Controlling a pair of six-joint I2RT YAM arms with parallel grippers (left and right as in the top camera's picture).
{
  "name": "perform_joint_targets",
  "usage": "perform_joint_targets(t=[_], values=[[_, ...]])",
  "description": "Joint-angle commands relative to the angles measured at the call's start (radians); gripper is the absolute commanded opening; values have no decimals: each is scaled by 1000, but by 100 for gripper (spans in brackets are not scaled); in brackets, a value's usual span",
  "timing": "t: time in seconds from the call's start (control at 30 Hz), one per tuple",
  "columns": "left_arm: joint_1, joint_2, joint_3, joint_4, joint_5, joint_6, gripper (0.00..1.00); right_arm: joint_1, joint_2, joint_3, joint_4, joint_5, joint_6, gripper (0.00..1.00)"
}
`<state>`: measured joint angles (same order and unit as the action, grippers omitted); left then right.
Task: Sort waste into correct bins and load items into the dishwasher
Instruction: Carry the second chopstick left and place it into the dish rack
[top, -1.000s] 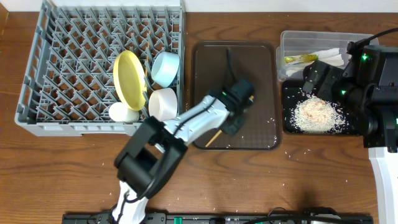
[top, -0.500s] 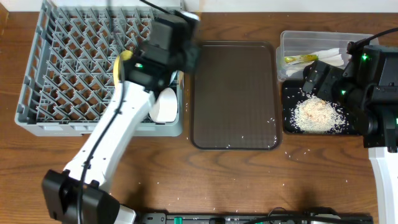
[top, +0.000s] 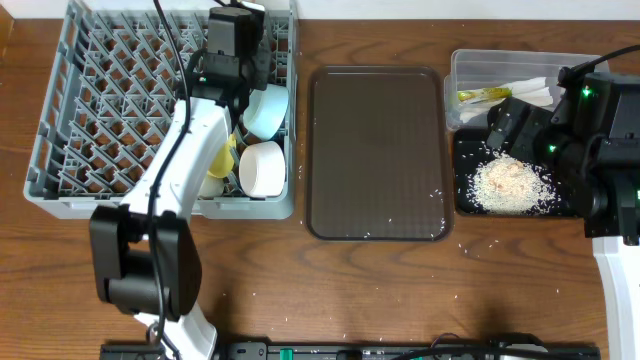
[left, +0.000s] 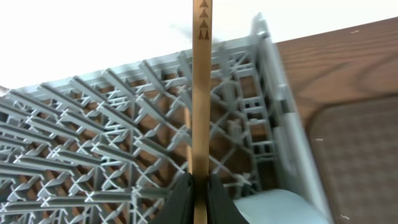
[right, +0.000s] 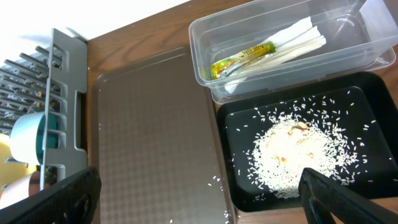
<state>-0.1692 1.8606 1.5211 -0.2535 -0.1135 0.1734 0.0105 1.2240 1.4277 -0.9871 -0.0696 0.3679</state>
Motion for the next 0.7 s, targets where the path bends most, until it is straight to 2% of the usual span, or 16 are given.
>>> perform_joint_targets(t=[0.0,0.2,0.23,0.27,0.3,0.33,0.37,0.67], values=[[29,34,-5,24,-30,32,8,-5,2,12,-2,13,13,99],[49,64,-5,27,-30,47,9,-5,2,12,-2,13,13,99],[50,66,-6,27,-30,47,17,-5,2,12,-2,13,13,99],[50,66,-6,27,-30,47,36,-5,2,12,-2,13,13,99],[50,66,-6,27,-30,47,47,-5,2,12,-2,13,13,99],[49,66,-6,27,-30,47,55,-5,2,12,-2,13,13,99],[49,66,-6,28,-30,47,59,-5,2,12,-2,13,13,99],[44,-24,-6,-6,-30,43,61,-5,2,12,-2,13,13,99]])
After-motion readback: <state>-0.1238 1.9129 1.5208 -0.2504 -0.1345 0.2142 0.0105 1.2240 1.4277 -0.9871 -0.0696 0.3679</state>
